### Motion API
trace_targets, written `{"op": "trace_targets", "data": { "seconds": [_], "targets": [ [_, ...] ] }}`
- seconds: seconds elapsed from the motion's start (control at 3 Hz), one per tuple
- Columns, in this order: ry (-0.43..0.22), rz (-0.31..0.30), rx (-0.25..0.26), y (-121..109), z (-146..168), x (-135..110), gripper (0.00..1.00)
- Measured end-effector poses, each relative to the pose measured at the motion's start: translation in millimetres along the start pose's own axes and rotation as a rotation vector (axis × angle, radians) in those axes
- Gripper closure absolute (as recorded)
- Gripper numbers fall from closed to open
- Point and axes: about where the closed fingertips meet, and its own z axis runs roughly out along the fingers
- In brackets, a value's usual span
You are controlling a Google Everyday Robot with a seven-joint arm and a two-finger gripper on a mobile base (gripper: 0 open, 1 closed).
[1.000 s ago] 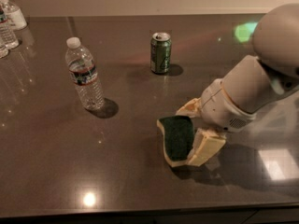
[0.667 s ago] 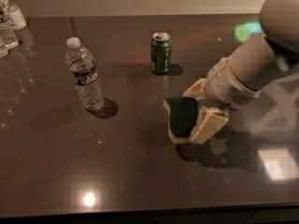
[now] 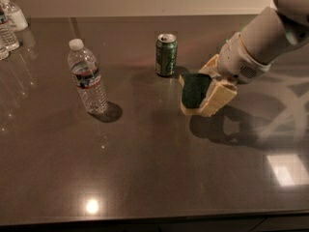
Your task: Move sponge near green can
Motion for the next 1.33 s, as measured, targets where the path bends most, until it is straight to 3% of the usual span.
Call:
{"op": "trace_targets", "data": {
  "seconds": [0.67,1.0,1.33],
  "targets": [
    [0.018,0.099,0.102,-82.2,3.8,13.1,1.00],
    [0.024,0.120,0.115,-95.0,10.6,17.2,1.00],
    [0.036,0.126,0.119,-104.2,34.9,22.4,0.75]
  ]
}}
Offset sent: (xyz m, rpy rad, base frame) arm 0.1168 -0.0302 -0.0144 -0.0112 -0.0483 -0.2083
